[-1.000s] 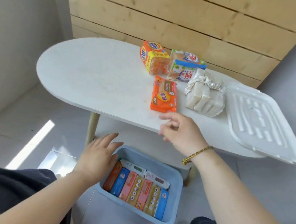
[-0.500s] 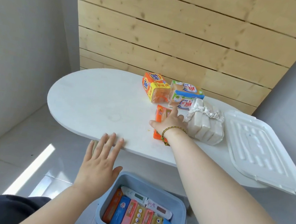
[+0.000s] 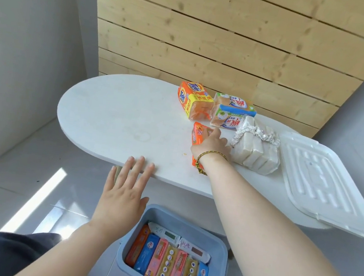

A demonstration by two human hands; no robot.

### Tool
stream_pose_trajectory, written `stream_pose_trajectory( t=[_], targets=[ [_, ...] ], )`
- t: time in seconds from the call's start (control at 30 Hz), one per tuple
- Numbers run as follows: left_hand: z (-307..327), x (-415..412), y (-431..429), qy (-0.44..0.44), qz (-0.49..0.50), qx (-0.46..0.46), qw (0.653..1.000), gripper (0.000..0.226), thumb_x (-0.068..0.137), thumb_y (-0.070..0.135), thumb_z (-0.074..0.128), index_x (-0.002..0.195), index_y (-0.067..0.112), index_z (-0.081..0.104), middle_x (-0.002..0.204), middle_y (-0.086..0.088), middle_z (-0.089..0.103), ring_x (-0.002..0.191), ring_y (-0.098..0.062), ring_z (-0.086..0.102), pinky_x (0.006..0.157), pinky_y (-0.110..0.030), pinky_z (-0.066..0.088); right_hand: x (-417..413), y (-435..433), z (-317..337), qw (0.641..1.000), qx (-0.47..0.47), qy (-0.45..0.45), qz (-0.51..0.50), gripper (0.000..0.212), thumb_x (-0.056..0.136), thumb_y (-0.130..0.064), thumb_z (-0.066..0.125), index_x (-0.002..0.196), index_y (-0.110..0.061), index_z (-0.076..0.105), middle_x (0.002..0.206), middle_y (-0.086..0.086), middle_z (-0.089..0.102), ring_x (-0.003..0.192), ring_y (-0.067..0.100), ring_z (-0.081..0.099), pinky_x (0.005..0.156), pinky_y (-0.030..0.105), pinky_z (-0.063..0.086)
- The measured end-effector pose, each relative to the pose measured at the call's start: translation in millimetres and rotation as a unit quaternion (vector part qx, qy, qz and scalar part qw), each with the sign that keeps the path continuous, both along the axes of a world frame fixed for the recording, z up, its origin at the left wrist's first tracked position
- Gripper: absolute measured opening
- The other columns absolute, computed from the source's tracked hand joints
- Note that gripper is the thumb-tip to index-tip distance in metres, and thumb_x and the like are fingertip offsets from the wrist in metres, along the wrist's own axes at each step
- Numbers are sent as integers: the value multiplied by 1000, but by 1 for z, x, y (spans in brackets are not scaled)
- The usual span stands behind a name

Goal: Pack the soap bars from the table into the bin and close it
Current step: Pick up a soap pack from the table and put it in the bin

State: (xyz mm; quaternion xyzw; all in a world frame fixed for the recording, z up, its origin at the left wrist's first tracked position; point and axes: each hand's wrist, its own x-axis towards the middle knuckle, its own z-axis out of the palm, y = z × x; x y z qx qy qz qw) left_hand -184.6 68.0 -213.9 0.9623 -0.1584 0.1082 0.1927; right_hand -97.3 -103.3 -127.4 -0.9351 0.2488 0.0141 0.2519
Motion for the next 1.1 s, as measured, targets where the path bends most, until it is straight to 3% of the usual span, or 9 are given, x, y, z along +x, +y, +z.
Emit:
stream_pose_trajectory(
  t=[0.13,0.23,0.33,0.43,0.5,0.6,0.8,0.93,1.1],
  targets=[
    [0,-5,2,-15,-16,-62,998,60,86,8,53,139,16,27,150,-10,23,133,-22,-5,110,-39,6,-17,2,8,992,87,-91,31,69,81,-24,57,140,-19,21,135,13,40,123,34,41,100,41,38],
    [-3,-17,2,-25,-10,-87,996,53,81,13,45,134,8,38,144,-15,34,133,-25,11,106,-42,19,-46,1,9,963,193,-170,79,65,80,-17,59,138,-21,30,134,9,43,119,27,48,99,38,43],
    [-15,-26,7,-24,-10,-99,995,48,81,10,47,129,4,46,139,-19,43,130,-26,25,102,-43,26,-83,-7,3,923,304,-194,132,62,81,-7,61,135,-21,35,126,1,50,103,13,55,83,25,45],
    [-37,-31,13,79,29,-131,988,47,92,10,46,137,13,35,149,-8,31,138,-24,28,110,-36,24,-121,-20,-15,895,370,-142,204,52,82,-7,62,116,-40,41,109,-19,52,89,-8,57,67,8,49],
    [-55,-32,14,176,63,-158,970,49,94,17,42,140,17,27,152,-3,25,137,-23,30,111,-36,27,-139,-24,-30,890,377,-97,236,53,82,-8,63,105,-49,40,113,-18,52,98,-6,57,73,9,52],
    [-78,-33,11,279,97,-169,940,49,95,20,38,141,14,24,151,-5,26,136,-24,30,109,-37,28,-158,-21,-47,899,356,-72,243,57,74,-19,66,108,-54,37,127,-8,48,113,6,53,88,20,50],
    [-109,-23,-4,371,122,-215,895,46,96,21,36,140,12,25,150,-8,29,135,-23,30,108,-32,27,-163,-21,-93,885,402,29,232,54,69,-23,62,110,-50,38,113,-25,47,98,-10,56,73,8,51],
    [-126,-17,-9,411,148,-245,866,45,96,19,35,140,10,26,147,-12,33,133,-27,34,107,-34,29,-153,-17,-150,886,418,126,156,59,82,-13,63,120,-46,33,115,-16,46,100,5,53,78,19,51],
    [-148,-14,-11,424,148,-200,870,47,96,15,37,140,6,25,149,-12,29,135,-26,29,109,-32,24,-138,-12,-212,879,433,194,37,64,85,-9,58,139,-26,28,127,6,50,115,28,54,98,43,47]
  ],
)
